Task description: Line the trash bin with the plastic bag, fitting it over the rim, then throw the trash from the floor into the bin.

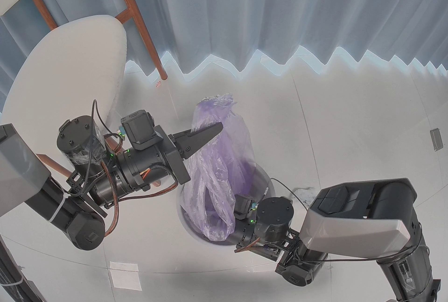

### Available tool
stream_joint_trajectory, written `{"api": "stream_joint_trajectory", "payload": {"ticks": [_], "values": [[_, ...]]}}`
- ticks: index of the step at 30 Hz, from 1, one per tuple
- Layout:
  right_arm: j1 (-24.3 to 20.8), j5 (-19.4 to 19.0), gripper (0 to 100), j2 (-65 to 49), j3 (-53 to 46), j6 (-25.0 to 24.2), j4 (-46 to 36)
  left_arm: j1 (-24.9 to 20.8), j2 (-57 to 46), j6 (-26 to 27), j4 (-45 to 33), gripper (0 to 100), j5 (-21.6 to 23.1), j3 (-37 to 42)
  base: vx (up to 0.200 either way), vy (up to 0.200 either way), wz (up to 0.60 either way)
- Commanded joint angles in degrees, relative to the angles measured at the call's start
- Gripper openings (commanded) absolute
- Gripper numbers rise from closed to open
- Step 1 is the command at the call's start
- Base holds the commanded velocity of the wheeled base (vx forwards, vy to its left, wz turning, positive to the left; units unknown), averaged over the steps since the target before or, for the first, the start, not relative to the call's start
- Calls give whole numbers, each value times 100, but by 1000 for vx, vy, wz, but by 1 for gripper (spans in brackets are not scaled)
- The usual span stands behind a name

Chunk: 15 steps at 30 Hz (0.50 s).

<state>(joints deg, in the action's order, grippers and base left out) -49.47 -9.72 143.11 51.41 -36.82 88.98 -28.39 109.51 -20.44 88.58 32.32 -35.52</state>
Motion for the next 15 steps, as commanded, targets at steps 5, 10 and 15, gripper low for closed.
{"api": "stream_joint_trajectory", "payload": {"ticks": [5,10,15], "values": [[333,154,0,42,133,43,93,44,36,5,2,0,-6,46,0,0,0],[324,163,0,490,405,122,93,44,62,5,2,0,-6,160,0,0,0],[306,163,0,613,537,184,76,44,71,102,-7,0,-6,265,0,0,0]]}}
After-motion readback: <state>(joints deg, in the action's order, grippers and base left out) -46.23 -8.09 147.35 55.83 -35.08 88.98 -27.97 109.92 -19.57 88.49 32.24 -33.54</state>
